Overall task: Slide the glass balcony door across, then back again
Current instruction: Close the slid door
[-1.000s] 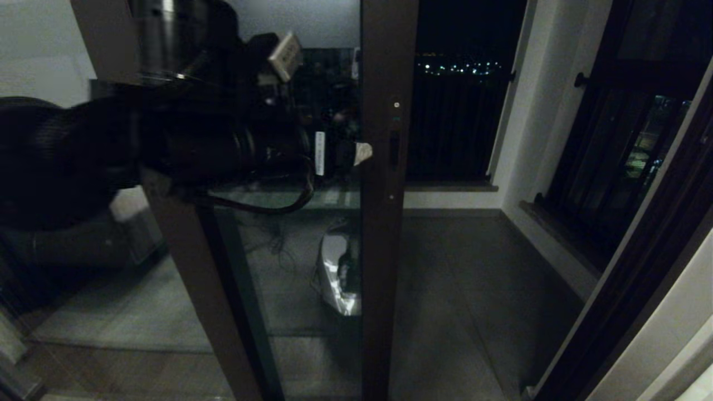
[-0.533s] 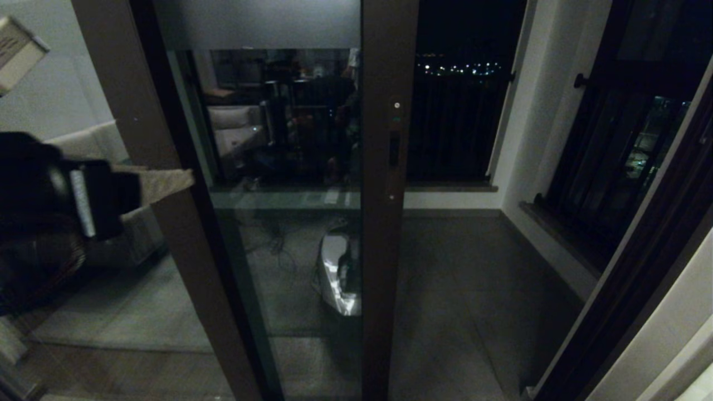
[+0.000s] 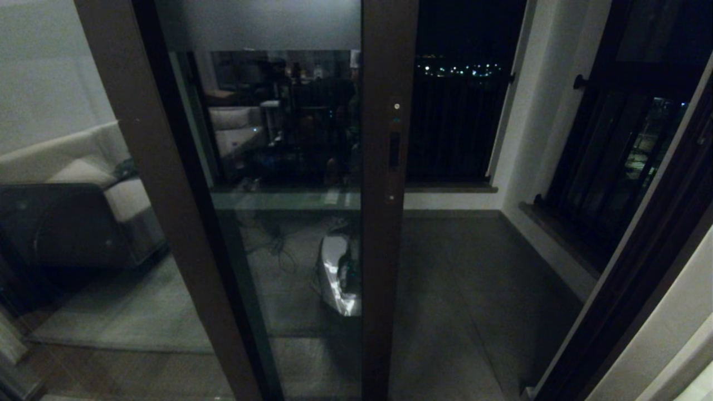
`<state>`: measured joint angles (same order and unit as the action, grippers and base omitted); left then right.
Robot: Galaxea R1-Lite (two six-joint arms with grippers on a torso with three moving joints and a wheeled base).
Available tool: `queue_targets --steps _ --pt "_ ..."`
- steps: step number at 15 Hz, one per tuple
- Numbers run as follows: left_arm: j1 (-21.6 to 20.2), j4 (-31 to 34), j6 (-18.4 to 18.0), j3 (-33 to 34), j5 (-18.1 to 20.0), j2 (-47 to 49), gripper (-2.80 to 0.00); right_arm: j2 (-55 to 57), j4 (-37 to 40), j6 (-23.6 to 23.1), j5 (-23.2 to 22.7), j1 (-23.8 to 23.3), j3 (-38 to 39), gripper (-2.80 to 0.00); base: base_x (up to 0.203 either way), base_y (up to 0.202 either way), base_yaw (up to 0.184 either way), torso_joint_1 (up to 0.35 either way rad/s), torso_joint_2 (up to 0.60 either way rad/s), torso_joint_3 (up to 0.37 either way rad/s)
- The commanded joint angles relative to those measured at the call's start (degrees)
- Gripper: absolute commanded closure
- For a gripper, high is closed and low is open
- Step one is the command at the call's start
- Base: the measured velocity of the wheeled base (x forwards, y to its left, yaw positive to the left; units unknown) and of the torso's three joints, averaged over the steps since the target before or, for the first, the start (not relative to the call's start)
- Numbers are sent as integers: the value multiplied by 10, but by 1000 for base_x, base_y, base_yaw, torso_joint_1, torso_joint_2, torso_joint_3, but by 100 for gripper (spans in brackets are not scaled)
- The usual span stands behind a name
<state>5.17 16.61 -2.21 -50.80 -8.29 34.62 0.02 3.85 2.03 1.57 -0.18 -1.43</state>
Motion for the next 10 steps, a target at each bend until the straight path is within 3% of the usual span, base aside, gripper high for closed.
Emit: queue_targets --steps 1,3,5,7,10 --pt "-53 11 -2 22 2 -142 0 1 0 0 0 0 -1 0 0 0 0 0 0 0" --pt "-72 10 -3 83 -1 -200 0 1 0 0 0 0 0 0 0 0 0 0 0 0" --pt "-76 -44 8 158 -23 -208 0 1 0 0 0 0 0 0 0 0 0 0 0 0" --pt "-62 -96 10 229 54 -241 0 1 0 0 0 0 0 0 0 0 0 0 0 0" --pt "-56 -112 -5 357 86 -319 0 1 0 0 0 0 -1 0 0 0 0 0 0 0"
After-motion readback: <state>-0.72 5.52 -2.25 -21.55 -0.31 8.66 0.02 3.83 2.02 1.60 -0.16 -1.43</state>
